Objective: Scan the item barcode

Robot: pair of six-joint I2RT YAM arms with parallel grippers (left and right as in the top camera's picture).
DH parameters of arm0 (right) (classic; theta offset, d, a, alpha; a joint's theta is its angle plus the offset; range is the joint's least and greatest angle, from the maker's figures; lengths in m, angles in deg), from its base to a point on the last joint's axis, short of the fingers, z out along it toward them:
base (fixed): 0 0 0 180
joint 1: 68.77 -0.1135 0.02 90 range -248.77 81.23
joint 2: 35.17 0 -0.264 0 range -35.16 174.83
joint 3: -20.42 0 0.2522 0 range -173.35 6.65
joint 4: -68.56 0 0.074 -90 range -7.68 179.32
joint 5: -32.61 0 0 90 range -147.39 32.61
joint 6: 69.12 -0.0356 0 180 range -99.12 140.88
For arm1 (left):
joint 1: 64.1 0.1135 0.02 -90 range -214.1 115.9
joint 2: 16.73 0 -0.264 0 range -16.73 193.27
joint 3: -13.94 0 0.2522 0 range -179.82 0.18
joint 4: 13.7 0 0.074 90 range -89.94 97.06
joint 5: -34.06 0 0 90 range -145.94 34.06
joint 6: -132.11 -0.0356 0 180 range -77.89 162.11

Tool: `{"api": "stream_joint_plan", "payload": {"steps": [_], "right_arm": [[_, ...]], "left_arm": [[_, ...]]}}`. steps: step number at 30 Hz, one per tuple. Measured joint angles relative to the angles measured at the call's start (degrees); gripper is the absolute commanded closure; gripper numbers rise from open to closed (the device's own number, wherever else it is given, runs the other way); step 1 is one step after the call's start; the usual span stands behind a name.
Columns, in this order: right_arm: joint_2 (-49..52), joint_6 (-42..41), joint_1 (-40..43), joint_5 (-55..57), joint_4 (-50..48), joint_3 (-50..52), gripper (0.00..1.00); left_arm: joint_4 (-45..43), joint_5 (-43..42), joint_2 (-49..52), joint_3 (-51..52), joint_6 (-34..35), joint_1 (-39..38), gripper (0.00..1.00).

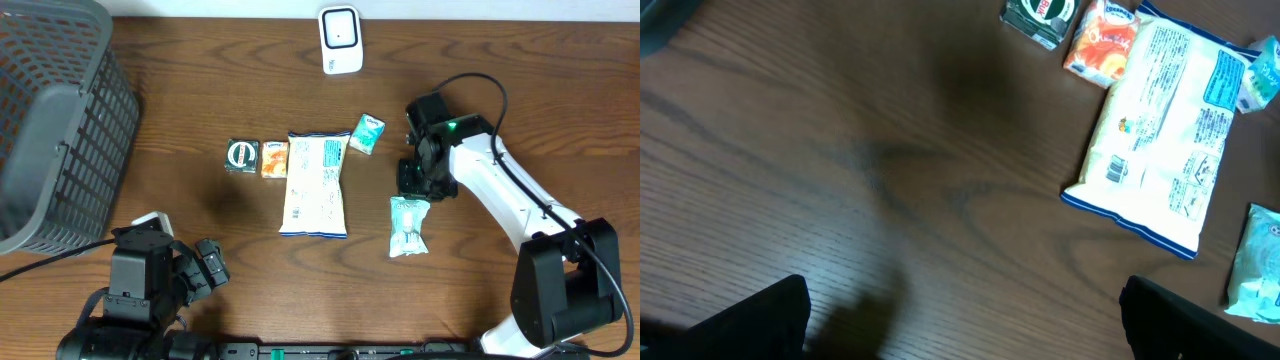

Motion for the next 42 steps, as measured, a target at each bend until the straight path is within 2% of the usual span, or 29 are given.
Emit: {"api": "stream_joint_plan", "payload": {"steps": [6,19,42], "right_arm": [[0.00,0.59,-0.72,-0.87,5.75,0.37,0.76],[0.00,0.87,-7.61,-1.01,1.68,3.61,0.75],[0.00,0.87,-8.02,-1.05,1.46,3.63,0.74]], "left_arm": [[-0.04,0.02,0.00,0.00,0.00,0.00,0.02],[-0.04,0.00,0.00,0.00,0.00,0.00,0.02],[-0.04,0.02,0.00,0.00,0.00,0.00,0.02]]}}
